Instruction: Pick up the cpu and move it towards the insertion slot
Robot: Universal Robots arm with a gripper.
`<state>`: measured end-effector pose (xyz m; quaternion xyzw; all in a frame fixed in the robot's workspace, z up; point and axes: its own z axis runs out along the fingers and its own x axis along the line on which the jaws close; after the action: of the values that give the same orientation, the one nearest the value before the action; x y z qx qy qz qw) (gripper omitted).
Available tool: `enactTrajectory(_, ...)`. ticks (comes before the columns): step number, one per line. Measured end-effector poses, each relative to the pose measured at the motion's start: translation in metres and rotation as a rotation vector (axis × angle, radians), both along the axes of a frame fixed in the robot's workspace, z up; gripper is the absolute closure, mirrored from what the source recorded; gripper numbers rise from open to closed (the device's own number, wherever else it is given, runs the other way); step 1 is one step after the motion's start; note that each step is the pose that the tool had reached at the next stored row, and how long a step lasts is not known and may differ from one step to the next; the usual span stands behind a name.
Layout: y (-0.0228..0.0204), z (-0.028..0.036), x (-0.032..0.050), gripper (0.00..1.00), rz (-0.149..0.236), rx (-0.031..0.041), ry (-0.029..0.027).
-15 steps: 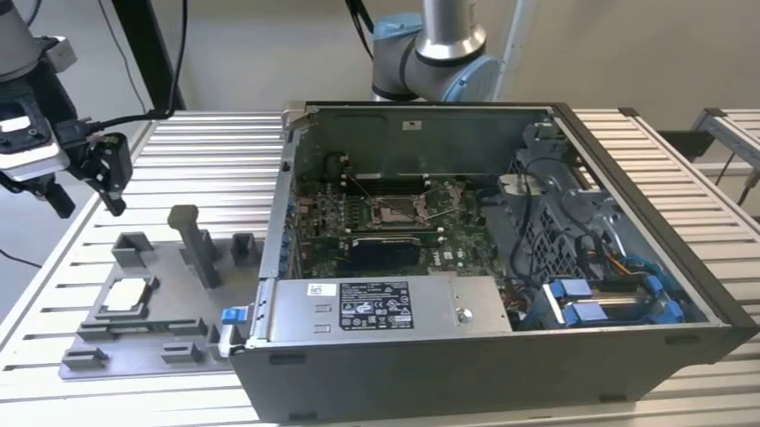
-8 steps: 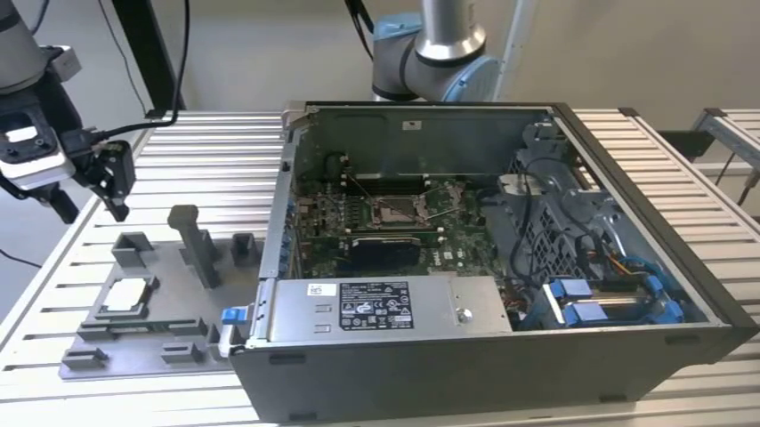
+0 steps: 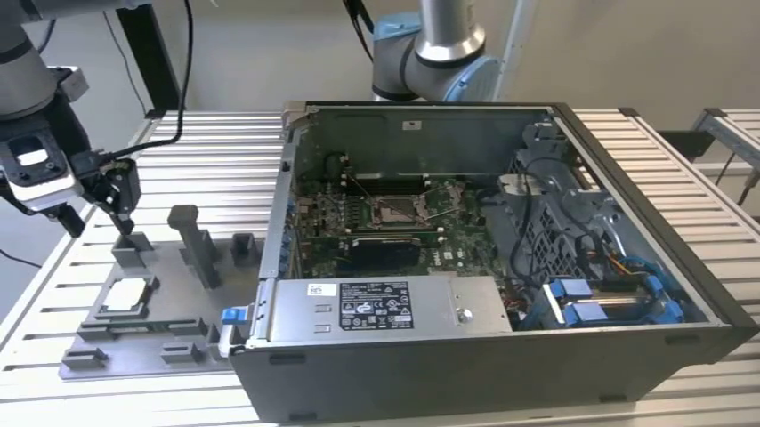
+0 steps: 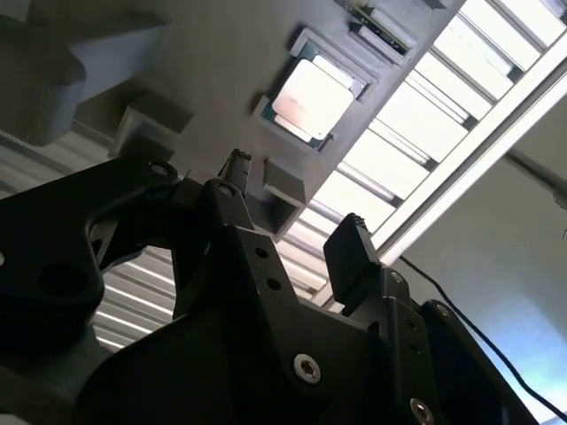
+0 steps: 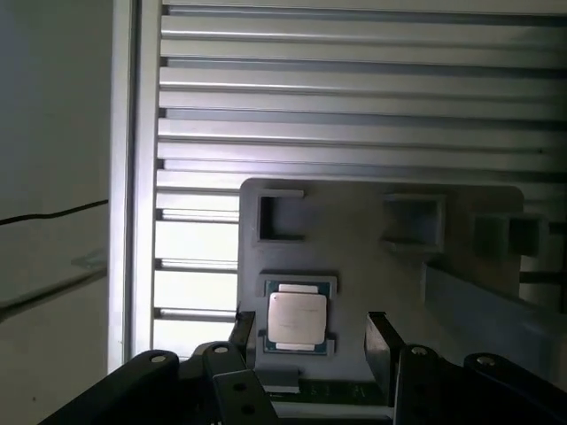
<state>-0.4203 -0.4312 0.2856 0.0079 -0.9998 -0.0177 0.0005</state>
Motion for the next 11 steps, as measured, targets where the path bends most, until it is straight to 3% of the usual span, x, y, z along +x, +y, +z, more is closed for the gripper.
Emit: enactTrajectory(11,-0.011,-0.02,0.0023,0.0,-0.004,0.0006,-0.0002)
